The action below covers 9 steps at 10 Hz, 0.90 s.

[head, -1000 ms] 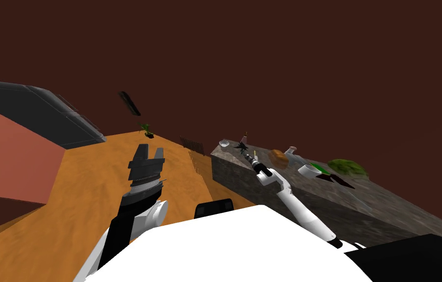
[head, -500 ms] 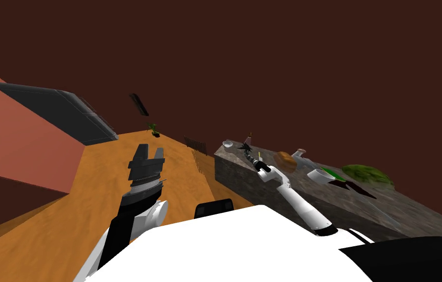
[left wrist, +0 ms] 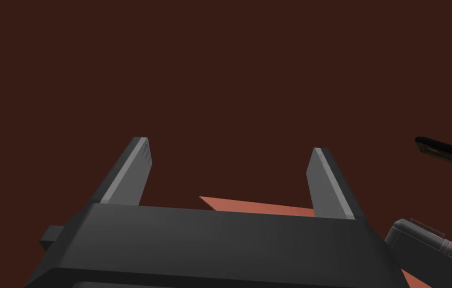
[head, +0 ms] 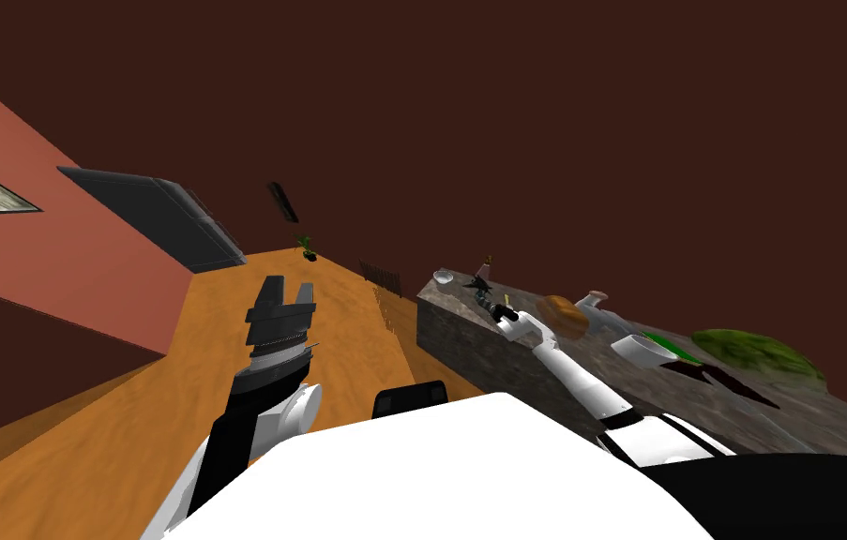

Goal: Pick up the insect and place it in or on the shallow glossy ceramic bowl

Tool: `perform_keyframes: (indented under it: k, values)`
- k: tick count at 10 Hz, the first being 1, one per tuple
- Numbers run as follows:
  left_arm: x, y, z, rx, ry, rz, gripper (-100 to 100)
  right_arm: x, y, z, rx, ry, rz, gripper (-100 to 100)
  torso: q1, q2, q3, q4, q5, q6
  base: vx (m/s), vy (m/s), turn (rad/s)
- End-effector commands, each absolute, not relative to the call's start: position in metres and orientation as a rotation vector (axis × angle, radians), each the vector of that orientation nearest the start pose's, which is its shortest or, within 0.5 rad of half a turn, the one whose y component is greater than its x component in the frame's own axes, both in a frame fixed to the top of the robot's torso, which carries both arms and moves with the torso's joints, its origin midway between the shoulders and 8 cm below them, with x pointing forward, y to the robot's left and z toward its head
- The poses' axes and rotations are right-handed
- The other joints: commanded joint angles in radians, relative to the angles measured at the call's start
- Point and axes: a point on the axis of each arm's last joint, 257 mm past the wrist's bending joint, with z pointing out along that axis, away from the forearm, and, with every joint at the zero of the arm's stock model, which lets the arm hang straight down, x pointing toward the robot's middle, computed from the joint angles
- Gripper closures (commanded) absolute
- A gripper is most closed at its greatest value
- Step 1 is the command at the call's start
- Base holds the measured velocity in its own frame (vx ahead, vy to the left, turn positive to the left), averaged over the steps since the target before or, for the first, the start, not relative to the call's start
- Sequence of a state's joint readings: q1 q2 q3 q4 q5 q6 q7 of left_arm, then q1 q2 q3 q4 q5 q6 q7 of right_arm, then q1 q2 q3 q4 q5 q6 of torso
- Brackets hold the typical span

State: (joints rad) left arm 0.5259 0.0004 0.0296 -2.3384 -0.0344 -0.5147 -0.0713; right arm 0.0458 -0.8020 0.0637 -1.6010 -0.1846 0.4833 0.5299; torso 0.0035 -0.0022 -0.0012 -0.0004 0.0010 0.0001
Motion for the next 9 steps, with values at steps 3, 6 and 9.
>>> perform_keyframes:
  k: [3,6,9]
  values:
    - [0.327,0.283,0.045,-0.564,0.614,-1.186,0,0.485,-0.542,-0.279,0.658,2.009,-0.099,-100,0.000,-0.001,-0.001,0.000,0.000,0.000,0.048,0.052,0.123]
    - [0.327,0.283,0.045,-0.564,0.614,-1.186,0,0.472,-0.596,-0.279,0.722,2.056,-0.249,-100,-0.002,0.001,0.000,0.000,0.000,0.001,0.038,0.036,0.123]
    - [0.327,0.283,0.045,-0.564,0.614,-1.186,0,0.461,-0.627,-0.276,0.765,2.074,-0.333,-100,-0.002,0.000,0.000,0.000,0.000,0.001,0.041,0.034,0.082]
